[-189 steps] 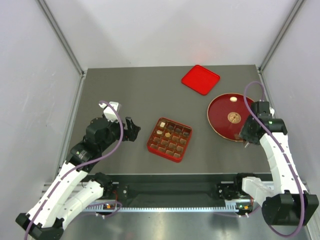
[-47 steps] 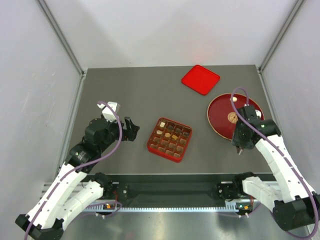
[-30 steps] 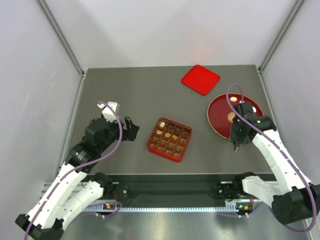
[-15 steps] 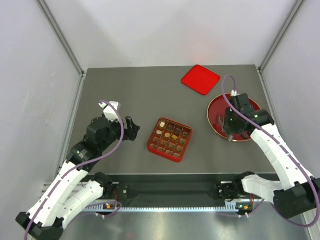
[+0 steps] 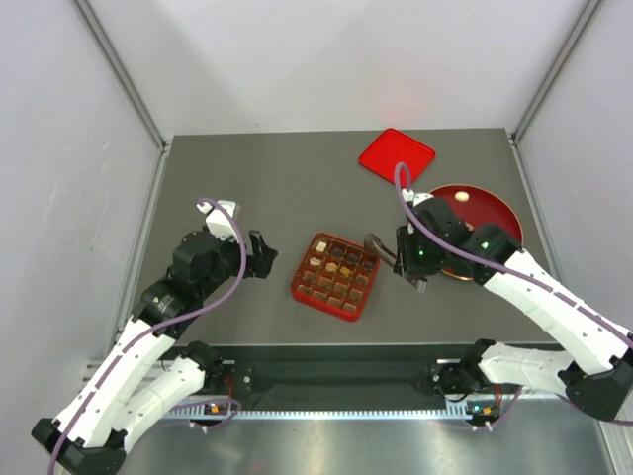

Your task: Pack the chocolate

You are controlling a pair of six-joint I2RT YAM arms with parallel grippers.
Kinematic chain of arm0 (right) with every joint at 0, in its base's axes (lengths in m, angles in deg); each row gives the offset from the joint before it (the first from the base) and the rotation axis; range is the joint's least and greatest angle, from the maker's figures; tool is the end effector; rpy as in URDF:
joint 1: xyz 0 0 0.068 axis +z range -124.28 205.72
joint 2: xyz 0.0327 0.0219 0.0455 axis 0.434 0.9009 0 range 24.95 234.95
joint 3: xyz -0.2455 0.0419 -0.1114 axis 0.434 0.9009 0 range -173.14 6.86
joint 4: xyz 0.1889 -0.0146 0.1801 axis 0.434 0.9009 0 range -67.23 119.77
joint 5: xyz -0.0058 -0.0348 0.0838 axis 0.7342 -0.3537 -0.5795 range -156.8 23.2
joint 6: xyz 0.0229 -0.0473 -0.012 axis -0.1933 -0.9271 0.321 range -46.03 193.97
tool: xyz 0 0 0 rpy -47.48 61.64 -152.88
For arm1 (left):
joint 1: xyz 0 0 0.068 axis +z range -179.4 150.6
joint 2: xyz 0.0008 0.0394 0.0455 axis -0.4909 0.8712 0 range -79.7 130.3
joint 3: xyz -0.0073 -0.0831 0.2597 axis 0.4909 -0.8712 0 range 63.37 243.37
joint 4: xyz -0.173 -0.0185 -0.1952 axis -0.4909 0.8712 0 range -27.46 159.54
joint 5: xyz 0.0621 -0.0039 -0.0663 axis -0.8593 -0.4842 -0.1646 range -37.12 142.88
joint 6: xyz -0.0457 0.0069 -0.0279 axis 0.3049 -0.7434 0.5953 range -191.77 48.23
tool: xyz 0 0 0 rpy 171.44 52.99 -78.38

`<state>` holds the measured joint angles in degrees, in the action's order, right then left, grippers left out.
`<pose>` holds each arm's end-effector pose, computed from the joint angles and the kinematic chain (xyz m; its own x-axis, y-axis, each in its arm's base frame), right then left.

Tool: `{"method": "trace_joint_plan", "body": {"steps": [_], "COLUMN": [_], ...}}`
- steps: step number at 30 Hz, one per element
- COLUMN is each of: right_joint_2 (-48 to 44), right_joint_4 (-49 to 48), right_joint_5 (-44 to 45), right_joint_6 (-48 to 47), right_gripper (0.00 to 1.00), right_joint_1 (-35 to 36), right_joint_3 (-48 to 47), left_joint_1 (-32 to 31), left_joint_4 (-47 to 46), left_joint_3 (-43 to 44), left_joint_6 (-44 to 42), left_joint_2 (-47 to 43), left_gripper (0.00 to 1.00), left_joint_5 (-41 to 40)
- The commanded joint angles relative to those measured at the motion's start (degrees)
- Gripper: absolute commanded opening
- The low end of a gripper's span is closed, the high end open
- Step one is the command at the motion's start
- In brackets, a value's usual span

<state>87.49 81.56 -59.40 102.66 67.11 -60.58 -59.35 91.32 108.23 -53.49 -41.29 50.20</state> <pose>0.1541 0.1299 0.3402 -0.8191 -0.0873 -0.5670 -0.2342 0.9531 0.1916 0.1320 -0.0741 0.3231 -0.4572 -0.0983 -0.8839 0.3348 0.9018 -0.2734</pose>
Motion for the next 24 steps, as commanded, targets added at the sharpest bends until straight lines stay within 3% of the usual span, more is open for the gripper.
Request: {"method": "trace_joint_plan", "body": {"steps": [1,24], "right_joint_2": [-0.41,-2.34], "right_joint_4": [0.19,4.06], "right_joint_5": [-1.24,-2.74], "right_joint_6": [2.25,1.81], "right_gripper": [0.22,0.28], "right_joint_1": [5.0,10.03], "right_joint_3": [-1.73,2.22], "left_joint_1": [-0.19,-0.19], "left_joint_4": [-0.82,-1.0], "left_joint_3": [-0.21,-0.13], "left_joint_6": [-0.09,-0.26], "left_joint_2": [-0.01,0.43], "left_gripper": [0.84,0.84], "left_joint_5": [-0.75,-0.49]}}
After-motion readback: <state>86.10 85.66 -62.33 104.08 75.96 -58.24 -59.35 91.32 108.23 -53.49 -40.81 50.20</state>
